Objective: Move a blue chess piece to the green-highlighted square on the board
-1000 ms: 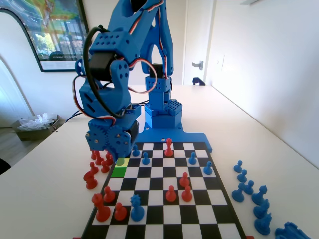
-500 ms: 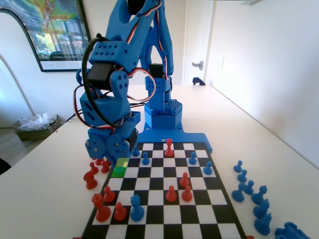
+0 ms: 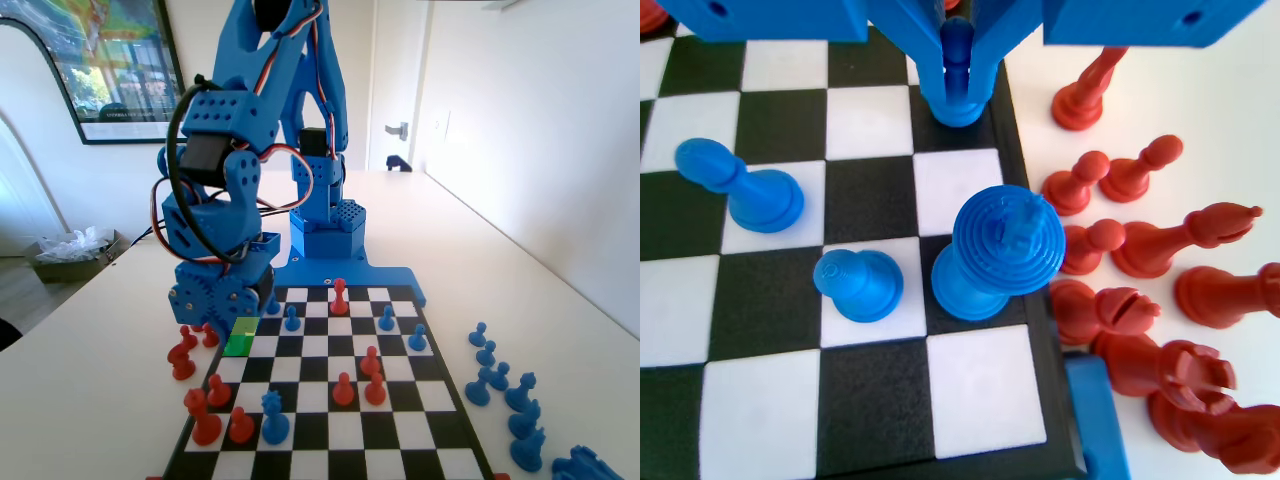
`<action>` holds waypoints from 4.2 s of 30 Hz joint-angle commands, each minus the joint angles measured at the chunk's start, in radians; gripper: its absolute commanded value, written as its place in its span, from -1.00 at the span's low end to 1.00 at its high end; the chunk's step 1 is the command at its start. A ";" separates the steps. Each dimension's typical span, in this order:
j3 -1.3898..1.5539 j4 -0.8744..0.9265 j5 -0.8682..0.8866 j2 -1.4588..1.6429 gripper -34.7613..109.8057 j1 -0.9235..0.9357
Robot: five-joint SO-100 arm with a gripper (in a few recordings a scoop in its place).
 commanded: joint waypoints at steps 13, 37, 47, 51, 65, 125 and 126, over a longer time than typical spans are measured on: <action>0.031 -0.015 -0.018 0.052 -0.32 0.005; -0.176 0.457 0.005 0.387 -0.50 -0.018; -0.149 0.661 -0.018 0.825 -0.51 -0.037; -0.184 0.816 0.017 1.003 -0.51 -0.058; -0.075 1.114 0.212 1.522 -0.51 -0.291; 0.071 0.986 0.224 1.758 -0.49 -0.411; 0.071 0.986 0.224 1.758 -0.49 -0.411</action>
